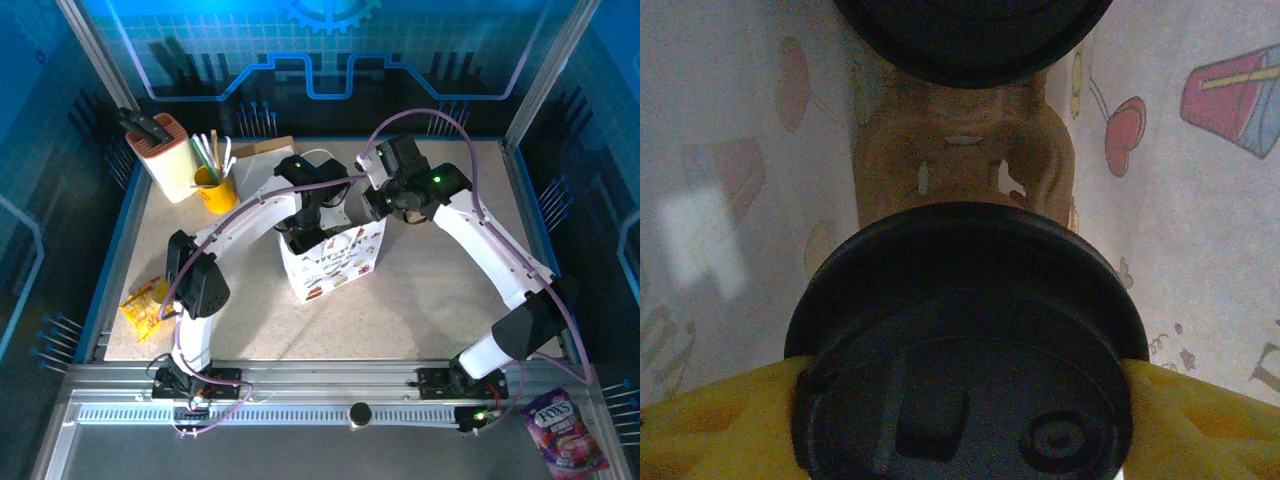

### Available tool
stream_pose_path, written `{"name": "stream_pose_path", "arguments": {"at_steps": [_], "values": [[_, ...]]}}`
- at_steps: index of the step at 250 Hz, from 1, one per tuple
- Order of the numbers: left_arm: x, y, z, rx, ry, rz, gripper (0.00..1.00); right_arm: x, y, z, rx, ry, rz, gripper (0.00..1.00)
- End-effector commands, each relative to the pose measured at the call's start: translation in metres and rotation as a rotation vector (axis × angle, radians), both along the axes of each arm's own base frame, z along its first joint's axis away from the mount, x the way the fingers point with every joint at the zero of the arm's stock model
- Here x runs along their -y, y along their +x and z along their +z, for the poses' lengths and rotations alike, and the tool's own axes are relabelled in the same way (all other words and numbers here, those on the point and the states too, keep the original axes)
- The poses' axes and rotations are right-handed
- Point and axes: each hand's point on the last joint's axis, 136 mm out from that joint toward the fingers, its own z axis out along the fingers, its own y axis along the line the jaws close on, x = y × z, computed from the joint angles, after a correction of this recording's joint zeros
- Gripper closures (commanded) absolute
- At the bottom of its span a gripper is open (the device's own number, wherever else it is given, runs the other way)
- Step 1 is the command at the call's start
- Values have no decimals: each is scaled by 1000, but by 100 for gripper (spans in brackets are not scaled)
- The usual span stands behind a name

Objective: Pack the takeout coffee

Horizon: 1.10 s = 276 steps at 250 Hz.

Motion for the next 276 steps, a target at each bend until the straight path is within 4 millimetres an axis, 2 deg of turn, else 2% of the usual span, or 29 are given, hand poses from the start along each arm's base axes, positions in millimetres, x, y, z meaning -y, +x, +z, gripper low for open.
{"name": "stream_pose_path", "arguments": {"at_steps": [1,199,276], "values": [[-2,-3,0,-20,-13,18,43,-2,-4,-11,-30,-12,22,93],[-2,-3,1,-14,-14,11,44,-2,-2,-12,-36,-16,23,93],[3,0,13,16,-65,2,43,-2,-3,-14,-36,-17,20,93]]}}
